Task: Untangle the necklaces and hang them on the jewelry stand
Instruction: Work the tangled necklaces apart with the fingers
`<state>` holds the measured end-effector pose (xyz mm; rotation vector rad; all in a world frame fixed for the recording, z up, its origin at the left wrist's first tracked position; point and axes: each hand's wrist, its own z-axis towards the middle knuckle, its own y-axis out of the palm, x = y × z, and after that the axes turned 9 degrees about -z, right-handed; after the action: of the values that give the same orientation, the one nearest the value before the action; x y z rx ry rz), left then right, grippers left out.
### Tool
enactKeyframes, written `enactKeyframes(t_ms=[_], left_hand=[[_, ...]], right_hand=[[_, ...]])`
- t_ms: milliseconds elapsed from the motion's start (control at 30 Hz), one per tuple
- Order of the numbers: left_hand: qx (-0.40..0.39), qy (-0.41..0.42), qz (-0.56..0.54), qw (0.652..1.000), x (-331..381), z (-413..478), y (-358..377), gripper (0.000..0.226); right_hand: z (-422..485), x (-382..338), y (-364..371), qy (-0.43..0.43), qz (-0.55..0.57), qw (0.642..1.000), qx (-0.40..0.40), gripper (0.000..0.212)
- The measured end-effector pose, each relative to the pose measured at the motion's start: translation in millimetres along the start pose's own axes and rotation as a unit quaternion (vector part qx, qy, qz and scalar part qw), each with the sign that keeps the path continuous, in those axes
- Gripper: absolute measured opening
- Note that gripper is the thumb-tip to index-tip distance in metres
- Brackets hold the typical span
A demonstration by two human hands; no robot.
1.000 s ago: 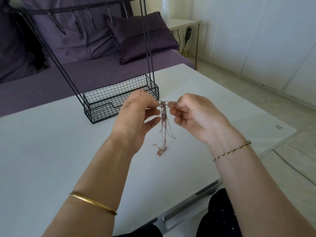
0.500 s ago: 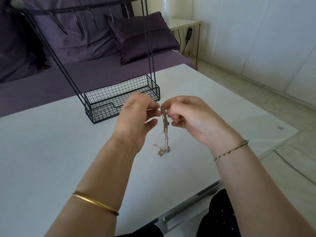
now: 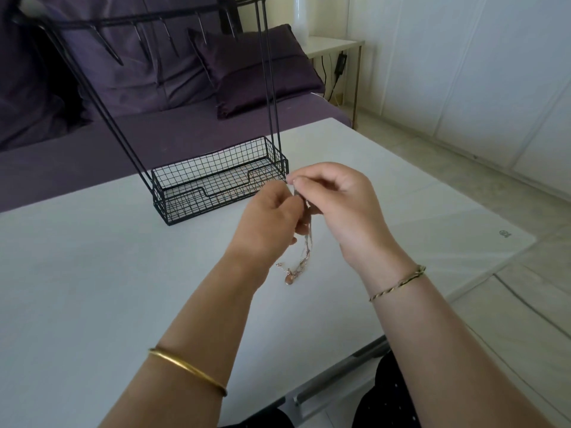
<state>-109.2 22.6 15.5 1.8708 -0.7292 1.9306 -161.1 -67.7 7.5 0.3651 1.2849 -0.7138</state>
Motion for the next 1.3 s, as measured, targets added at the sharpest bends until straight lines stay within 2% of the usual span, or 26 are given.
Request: enactKeyframes(t_ms=[67, 133, 267, 400, 533, 633, 733, 967, 1100, 1233, 1300], left_hand=[[0.014, 0.021, 0.034, 0.999, 0.8, 0.9, -2.3, 0.016], [0.049, 0.034, 0.018, 0.998, 2.1, 2.6, -7.5, 0.017], [0.071, -0.016, -0.151, 0.986, 4.1, 4.9, -15.0, 0.024], [0.059, -0.050, -0.252, 0.965, 8.2, 4.6, -12.4, 0.026], [0.081, -0.072, -0.274, 0.956, 9.2, 6.4, -12.5, 0.023], [0.071, -0.128, -0.281, 0.948, 8.3, 7.4, -16.0, 0.019], [0.052, -0.161, -0.295, 0.940, 9.5, 5.3, -15.6, 0.017], [0.054, -0.165, -0.340, 0.924, 11.2, 1.5, -12.6, 0.021], [0.051, -0.151, -0.329, 0.931, 9.8, 1.9, -13.8, 0.022], [0.045, -0.125, -0.284, 0.950, 4.4, 3.3, -12.0, 0.008], [0.062, -0.125, -0.271, 0.952, 2.0, 4.5, -12.5, 0.012]], right_hand=[[2.6, 2.2, -4.5, -0.012, -0.033, 0.999, 0.017, 0.012], [4.9, 3.9, -9.7, -0.017, -0.071, 0.997, 0.014, 0.009], [5.8, 6.6, -13.4, 0.009, -0.104, 0.994, -0.017, 0.013], [6.9, 9.5, -7.1, 0.054, -0.045, 0.997, 0.030, 0.013], [6.4, 9.1, 1.7, 0.010, -0.069, 0.995, 0.069, 0.011], [4.3, 8.2, 2.9, -0.014, -0.074, 0.996, 0.041, 0.014], [2.5, 6.9, 2.1, 0.008, -0.050, 0.999, 0.018, 0.013], [0.8, 7.0, 0.1, -0.002, -0.034, 0.999, -0.013, 0.023], [1.2, 8.9, 0.5, -0.008, -0.047, 0.999, -0.018, 0.023], [0.1, 9.4, 0.1, -0.010, -0.047, 0.998, -0.028, 0.023], [-0.1, 9.2, -1.1, -0.004, -0.039, 0.999, -0.030, 0.023]])
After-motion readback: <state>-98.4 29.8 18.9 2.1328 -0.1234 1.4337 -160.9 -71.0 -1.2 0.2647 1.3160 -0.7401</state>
